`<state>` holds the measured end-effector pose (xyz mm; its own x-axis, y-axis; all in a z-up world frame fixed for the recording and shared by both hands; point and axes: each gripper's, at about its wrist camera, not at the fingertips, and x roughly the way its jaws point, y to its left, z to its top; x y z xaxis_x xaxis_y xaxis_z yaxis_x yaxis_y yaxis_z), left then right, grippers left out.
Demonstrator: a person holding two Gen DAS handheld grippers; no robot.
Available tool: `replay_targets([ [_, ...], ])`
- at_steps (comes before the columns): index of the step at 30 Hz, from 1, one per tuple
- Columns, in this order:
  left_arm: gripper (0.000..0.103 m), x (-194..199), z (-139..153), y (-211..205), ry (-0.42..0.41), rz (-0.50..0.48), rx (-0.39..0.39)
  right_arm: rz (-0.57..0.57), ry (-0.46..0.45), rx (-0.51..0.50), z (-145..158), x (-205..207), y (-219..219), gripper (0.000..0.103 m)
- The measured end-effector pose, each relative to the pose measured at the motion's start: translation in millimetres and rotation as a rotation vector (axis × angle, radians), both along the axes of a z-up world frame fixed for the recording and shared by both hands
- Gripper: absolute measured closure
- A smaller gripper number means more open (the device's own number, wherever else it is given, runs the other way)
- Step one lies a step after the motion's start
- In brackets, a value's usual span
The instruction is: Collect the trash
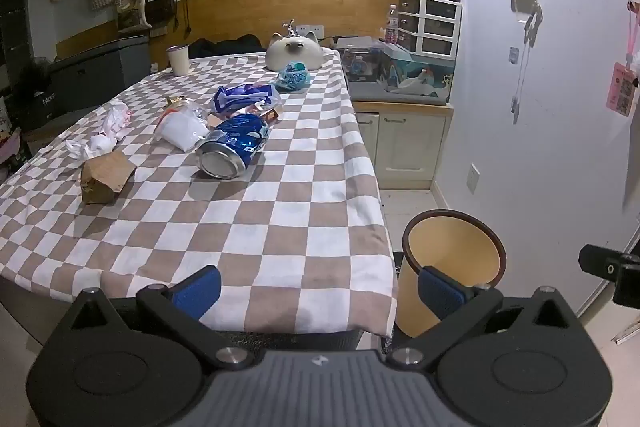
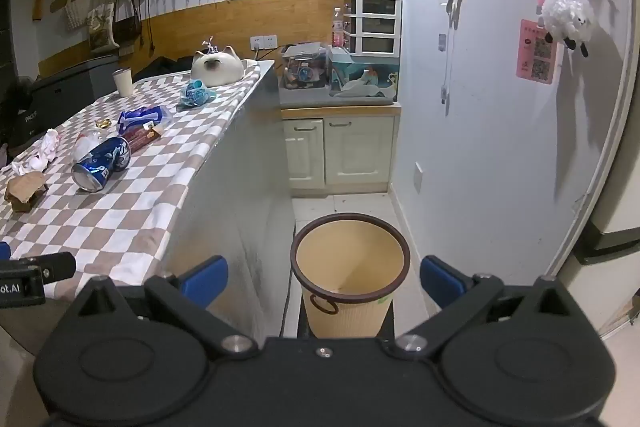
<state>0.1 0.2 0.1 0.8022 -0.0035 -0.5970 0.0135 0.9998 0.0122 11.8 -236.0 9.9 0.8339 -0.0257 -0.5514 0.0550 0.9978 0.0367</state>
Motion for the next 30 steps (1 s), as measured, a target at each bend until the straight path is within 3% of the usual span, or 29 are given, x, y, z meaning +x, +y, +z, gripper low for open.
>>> replay_targets([
  [30,0.0,-0.6,0.7,-8.6,-0.003,-0.002,0.001,-0.001,-0.001,-0.01,1.5,-0.7,0.2,0.0],
])
